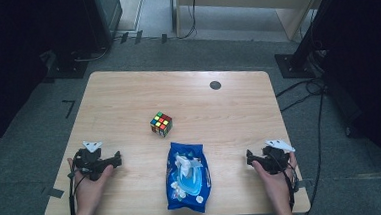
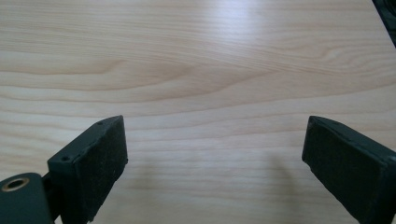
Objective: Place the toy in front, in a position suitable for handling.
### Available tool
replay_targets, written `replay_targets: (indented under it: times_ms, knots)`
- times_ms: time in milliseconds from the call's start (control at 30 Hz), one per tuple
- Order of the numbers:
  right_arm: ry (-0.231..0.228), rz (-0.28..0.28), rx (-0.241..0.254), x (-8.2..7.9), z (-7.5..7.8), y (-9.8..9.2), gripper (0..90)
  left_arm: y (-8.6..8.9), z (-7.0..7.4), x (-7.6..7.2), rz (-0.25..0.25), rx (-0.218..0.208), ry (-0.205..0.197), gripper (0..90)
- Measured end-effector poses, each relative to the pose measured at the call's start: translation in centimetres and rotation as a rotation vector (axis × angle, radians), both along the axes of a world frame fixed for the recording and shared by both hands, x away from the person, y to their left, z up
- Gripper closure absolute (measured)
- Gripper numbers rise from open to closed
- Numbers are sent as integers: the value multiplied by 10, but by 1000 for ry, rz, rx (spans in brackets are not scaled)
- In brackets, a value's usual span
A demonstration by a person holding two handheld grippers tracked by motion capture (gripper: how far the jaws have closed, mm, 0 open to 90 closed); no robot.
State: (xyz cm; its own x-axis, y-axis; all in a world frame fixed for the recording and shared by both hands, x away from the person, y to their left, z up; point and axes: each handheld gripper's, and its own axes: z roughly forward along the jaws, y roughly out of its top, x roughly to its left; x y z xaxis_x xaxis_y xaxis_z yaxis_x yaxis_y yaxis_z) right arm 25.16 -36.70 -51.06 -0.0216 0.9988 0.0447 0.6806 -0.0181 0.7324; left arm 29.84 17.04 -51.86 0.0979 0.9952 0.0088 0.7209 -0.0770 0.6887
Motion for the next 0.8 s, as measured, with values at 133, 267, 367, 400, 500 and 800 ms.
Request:
replay_targets:
  times_ms: [133, 267, 367, 400, 500, 800]
  knots:
    - [-27, 42, 25, -9, 8, 15, 129, 0, 0, 0, 0, 1, 0, 15]
    - [-40, 130, 95, -20, 18, 42, 172, 0, 0, 0, 0, 1, 0, 15]
    - [-66, 194, 120, -28, 25, 63, 234, 0, 0, 0, 0, 1, 0, 15]
    - [-77, 232, 133, -32, 29, 74, 242, 0, 0, 0, -2, 1, 0, 15]
    - [-81, 263, 145, -36, 32, 86, 245, -1, 0, 2, -3, 1, 0, 15]
    - [-63, 357, 178, -49, 33, 121, 260, -1, 0, 2, 0, 2, 1, 15]
